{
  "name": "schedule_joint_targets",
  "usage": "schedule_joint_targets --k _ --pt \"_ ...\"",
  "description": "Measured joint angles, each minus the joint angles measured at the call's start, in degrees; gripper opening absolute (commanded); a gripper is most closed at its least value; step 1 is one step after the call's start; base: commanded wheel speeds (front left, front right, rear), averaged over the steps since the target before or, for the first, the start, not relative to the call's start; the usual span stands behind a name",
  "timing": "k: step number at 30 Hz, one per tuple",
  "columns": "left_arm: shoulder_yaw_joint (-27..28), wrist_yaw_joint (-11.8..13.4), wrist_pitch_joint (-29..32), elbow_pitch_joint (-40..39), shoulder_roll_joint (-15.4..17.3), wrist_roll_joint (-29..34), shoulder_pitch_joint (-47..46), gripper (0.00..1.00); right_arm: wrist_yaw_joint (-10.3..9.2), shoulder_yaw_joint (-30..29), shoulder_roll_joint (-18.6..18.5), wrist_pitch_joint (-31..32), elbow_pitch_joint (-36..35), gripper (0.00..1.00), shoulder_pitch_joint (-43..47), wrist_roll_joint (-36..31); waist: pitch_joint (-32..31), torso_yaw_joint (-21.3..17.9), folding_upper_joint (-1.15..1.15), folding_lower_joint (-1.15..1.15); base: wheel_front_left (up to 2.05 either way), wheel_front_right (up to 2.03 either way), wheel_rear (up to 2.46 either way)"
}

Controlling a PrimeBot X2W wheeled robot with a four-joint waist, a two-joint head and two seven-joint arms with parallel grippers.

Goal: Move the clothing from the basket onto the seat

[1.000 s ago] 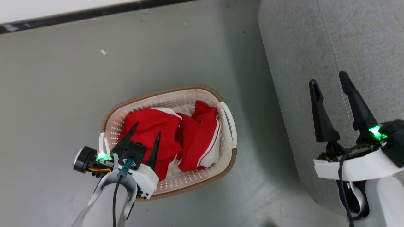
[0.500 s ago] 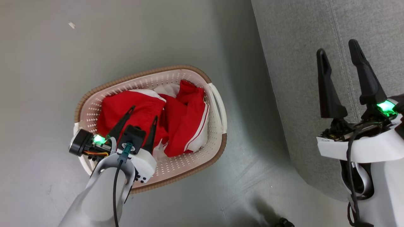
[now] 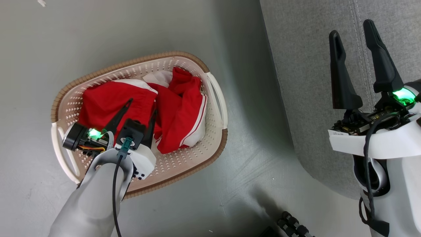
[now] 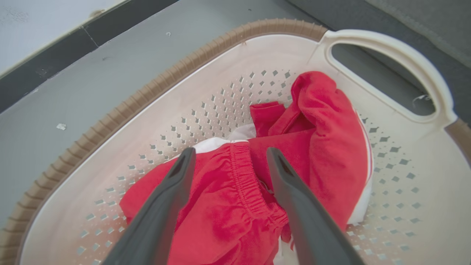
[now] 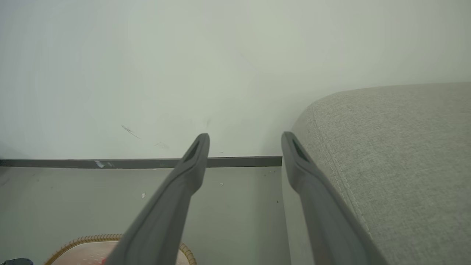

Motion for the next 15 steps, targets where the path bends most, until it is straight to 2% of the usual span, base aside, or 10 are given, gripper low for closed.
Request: schedule_joint_targets --k 15 --pt "-0.09 0.47 0.0 2.19 1.24 1.02 -3.26 1.0 0.0 0.33 0.0 0.0 0.08 1.0 -2.37 1.93 4.78 -2.75 0.0 0.0 0.0 0.0 0.0"
